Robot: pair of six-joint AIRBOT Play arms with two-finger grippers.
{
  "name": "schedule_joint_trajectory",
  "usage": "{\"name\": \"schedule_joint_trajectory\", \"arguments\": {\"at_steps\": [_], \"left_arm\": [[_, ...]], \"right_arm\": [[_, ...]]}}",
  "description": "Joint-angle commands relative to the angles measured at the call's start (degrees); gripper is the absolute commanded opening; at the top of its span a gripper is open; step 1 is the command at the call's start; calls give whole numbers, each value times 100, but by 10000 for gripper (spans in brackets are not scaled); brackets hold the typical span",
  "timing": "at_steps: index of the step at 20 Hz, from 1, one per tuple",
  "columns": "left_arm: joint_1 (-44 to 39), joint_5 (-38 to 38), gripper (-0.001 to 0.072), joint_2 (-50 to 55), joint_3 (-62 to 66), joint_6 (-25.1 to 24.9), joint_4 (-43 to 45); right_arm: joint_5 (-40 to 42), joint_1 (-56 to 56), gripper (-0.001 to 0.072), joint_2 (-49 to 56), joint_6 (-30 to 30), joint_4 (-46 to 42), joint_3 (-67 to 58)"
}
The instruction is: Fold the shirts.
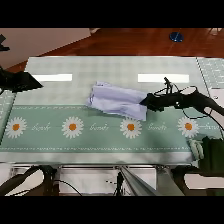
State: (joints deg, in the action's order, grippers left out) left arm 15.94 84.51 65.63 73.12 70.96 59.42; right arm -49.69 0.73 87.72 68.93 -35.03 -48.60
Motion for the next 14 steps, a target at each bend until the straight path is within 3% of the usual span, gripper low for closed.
{"name": "schedule_joint_trajectory", "arguments": {"at_steps": [1, 3, 6, 14], "left_arm": [[-2, -2, 413, 2, 0, 31, 17], [-2, 0, 413, 2, 0, 28, 17], [-2, -4, 413, 2, 0, 28, 17], [-2, -212, 413, 4, 0, 26, 17]], "right_arm": [[131, 295, 22, 127, -127, 400, -42], [-343, 166, 23, -15, -378, 398, -195], [-1318, -232, 22, -748, -260, 90, -610], [-2944, -2225, 22, -3539, 2096, -1016, -2516]]}}
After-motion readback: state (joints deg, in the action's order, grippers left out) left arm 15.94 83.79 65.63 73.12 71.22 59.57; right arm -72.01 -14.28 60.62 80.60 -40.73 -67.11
